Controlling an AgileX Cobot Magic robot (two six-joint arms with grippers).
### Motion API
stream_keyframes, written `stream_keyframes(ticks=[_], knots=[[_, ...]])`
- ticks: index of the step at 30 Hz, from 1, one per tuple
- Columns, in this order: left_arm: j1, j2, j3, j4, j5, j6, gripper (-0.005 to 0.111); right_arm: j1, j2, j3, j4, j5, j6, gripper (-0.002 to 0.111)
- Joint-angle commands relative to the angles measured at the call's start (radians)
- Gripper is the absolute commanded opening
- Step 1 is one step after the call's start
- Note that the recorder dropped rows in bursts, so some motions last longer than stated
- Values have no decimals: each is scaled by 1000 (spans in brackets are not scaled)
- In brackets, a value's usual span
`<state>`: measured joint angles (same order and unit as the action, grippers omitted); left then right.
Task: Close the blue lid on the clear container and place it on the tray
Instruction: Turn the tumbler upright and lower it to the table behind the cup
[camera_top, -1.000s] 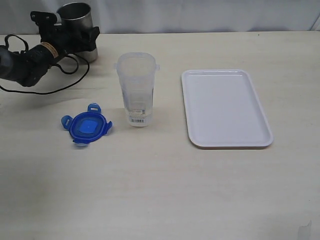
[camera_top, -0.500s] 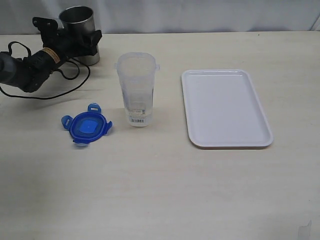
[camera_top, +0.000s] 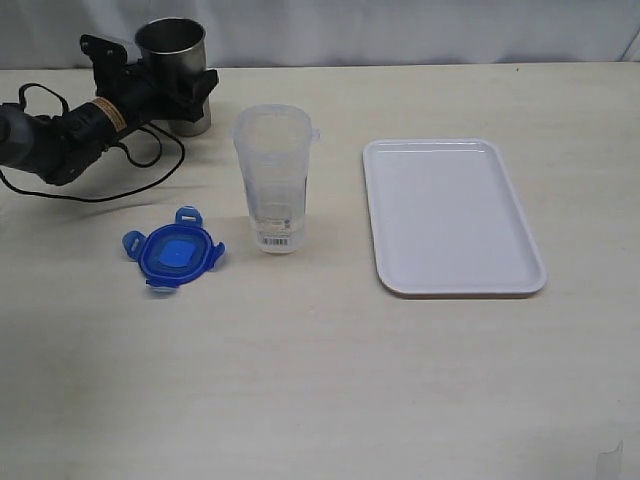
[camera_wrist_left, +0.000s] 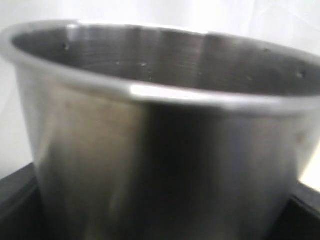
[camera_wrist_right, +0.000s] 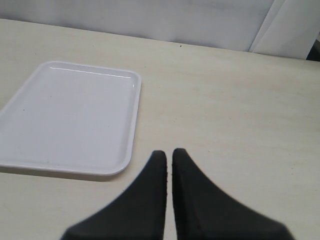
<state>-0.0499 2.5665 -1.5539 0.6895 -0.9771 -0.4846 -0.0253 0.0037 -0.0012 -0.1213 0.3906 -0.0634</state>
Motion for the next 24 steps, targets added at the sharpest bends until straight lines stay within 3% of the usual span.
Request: stream_keyframes(ticks=[1, 4, 11, 18, 24], knots=[[-9, 1, -6, 16, -2, -15, 63, -7, -4, 1, 3, 0, -1, 4], [-9, 1, -6, 14, -2, -22, 64, -7, -4, 1, 3, 0, -1, 4], [-20, -1, -6, 33, -7, -41, 80, -7, -4, 1, 3, 0, -1, 4], [-20, -3, -4, 46, -5, -45, 81, -7, -4, 1, 3, 0, -1, 4], [15, -11, -4, 207, -26, -95, 81, -7, -4, 1, 3, 0, -1, 4]])
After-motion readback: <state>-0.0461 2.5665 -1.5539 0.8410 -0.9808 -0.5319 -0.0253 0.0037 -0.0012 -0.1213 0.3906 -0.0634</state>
